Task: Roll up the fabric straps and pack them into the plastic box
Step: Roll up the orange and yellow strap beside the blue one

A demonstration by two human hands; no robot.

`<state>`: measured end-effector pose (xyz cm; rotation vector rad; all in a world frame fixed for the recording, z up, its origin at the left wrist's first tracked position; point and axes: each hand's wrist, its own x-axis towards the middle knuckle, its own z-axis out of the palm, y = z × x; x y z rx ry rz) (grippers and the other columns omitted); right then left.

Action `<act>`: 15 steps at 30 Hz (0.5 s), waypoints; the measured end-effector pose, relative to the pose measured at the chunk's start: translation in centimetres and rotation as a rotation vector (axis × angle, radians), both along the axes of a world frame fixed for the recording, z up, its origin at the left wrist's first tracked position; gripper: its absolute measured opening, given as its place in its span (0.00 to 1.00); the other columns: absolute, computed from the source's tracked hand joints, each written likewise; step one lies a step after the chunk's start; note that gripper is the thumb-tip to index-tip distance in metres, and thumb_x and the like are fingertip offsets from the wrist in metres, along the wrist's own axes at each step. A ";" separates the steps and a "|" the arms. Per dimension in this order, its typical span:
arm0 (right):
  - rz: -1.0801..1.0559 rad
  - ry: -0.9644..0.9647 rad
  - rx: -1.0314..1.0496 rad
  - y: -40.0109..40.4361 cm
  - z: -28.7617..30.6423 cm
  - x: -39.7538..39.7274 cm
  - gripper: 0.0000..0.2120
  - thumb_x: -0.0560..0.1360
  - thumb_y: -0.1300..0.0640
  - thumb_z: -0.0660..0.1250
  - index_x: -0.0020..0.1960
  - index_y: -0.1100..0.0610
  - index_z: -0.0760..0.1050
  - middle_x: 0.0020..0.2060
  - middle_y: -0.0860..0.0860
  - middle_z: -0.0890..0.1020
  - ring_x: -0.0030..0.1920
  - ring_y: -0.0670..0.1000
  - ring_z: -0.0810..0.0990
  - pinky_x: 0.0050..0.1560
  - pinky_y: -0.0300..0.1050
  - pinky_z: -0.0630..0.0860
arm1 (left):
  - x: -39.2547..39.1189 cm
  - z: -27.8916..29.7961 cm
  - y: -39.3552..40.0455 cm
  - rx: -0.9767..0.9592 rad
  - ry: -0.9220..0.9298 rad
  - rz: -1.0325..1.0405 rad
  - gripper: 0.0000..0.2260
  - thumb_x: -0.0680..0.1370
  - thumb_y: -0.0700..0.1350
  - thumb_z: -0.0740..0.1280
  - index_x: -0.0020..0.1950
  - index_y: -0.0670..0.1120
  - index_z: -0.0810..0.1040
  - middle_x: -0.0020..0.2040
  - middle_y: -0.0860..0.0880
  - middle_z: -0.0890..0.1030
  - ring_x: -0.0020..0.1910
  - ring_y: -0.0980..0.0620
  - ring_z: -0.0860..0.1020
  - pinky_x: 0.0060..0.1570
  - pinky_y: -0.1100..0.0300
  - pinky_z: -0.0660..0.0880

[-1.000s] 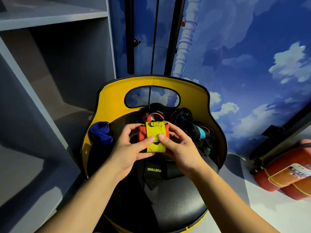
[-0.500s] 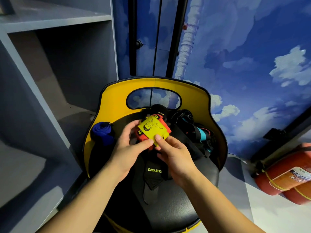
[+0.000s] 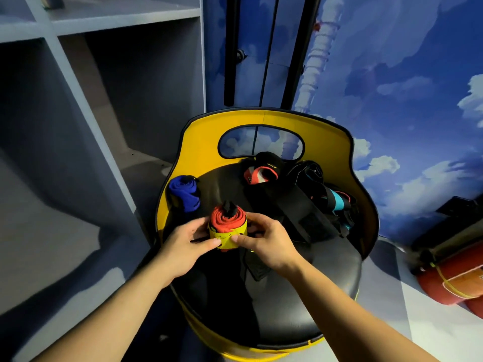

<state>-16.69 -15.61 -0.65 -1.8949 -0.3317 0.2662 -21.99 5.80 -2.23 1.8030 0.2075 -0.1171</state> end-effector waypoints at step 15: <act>0.041 -0.146 -0.234 2.6 -3.7 -1.0 0.30 0.63 0.49 0.83 0.63 0.50 0.79 0.50 0.46 0.81 0.48 0.43 0.80 0.48 0.30 0.75 | -0.6 -2.5 2.8 0.252 0.099 0.012 0.24 0.61 0.42 0.85 0.52 0.55 0.82 0.47 0.55 0.87 0.46 0.58 0.84 0.57 0.53 0.80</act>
